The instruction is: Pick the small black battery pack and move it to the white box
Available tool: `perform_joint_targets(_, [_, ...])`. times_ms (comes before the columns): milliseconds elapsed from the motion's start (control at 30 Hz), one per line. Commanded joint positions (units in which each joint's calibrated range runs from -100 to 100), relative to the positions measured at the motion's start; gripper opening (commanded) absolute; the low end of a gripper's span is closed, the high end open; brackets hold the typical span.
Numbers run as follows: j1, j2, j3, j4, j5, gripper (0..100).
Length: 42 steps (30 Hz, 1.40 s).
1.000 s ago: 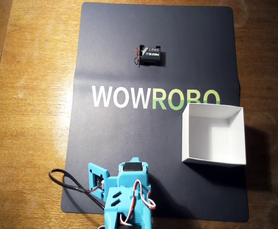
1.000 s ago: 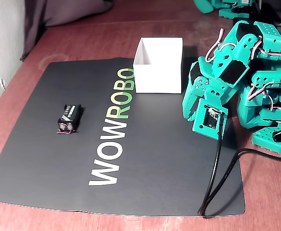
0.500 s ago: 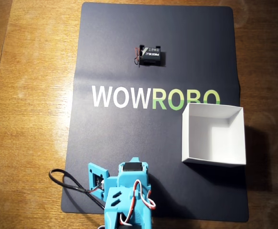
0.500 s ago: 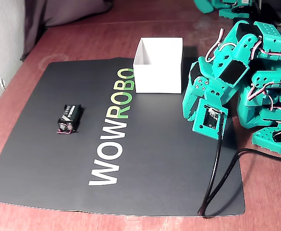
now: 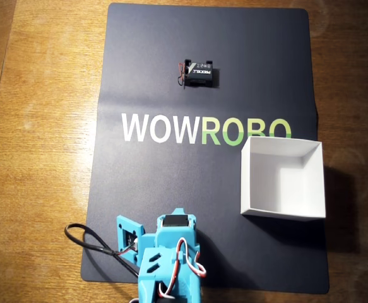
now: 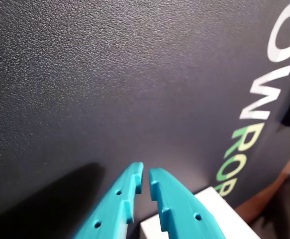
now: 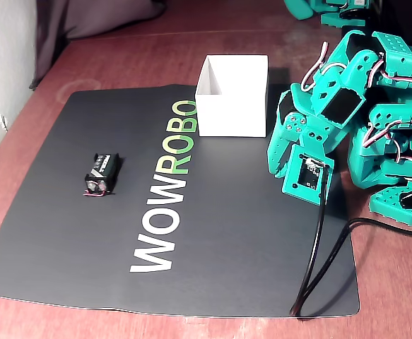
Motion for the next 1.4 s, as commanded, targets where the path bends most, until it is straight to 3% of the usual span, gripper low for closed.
perform_joint_targets(0, [0.1, -0.3, -0.2, 0.2, 0.1, 1])
perform_joint_targets(900, [-0.9, -0.3, -0.2, 0.1, 0.1, 1])
perform_joint_targets(1033, [-0.5, 0.0, 0.0, -5.1, 0.2, 1])
perform_joint_targets(1367, [0.1, 5.3, -4.2, -8.1, 9.4, 1])
